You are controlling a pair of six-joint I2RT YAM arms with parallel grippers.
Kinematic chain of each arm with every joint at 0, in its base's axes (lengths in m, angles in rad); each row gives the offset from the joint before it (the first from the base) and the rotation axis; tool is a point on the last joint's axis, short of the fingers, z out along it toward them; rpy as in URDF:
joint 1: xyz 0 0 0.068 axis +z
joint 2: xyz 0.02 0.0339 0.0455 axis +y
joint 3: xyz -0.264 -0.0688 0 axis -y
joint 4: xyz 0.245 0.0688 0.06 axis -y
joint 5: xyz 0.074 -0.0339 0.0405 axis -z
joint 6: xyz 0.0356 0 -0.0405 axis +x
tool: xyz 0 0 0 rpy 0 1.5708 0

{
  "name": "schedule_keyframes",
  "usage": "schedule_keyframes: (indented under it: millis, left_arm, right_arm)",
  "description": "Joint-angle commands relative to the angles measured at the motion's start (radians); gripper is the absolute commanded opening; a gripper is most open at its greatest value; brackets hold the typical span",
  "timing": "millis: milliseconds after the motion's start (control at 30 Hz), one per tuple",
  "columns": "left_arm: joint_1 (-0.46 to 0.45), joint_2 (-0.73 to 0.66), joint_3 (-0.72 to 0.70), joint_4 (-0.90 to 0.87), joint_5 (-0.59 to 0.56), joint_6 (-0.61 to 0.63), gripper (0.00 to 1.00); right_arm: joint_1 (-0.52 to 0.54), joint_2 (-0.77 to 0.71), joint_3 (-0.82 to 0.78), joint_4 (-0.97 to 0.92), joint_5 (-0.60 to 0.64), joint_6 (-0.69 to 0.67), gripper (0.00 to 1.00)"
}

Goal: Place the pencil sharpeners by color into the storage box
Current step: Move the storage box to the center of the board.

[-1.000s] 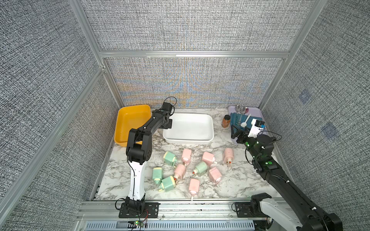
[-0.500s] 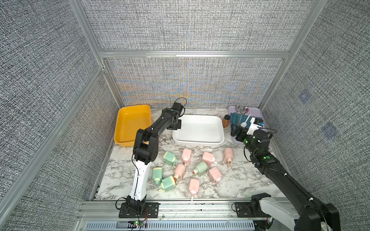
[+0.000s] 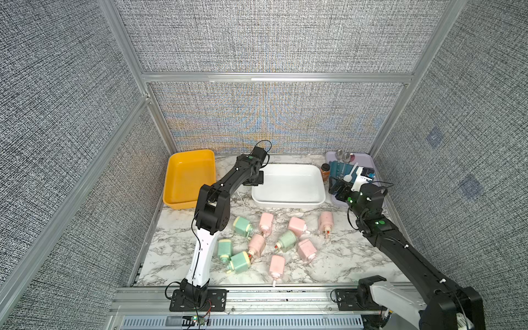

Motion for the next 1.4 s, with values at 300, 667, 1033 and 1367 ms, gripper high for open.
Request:
schedule_keyframes:
  millis: [300,667,1033,1367]
  left_arm:
    - [-0.021,0.036,0.041,-0.026,0.026,-0.012,0.0]
    - [-0.016,0.005,0.028,-0.073,-0.073,0.046,0.0]
    - [-0.024,-0.06,-0.067,-0.07,0.033,0.114,0.0]
    - [-0.027,-0.005,0.002,-0.071,0.025,0.065,0.0]
  right_arm:
    - [0.001,0.0,0.005,-0.018,0.004,-0.004,0.99]
    - [0.001,-0.005,0.009,-0.033,0.005,-0.009,0.99]
    - [0.002,0.014,0.01,-0.022,-0.007,0.0,0.99]
    - [0.001,0.012,0.012,-0.03,-0.015,0.008,0.99]
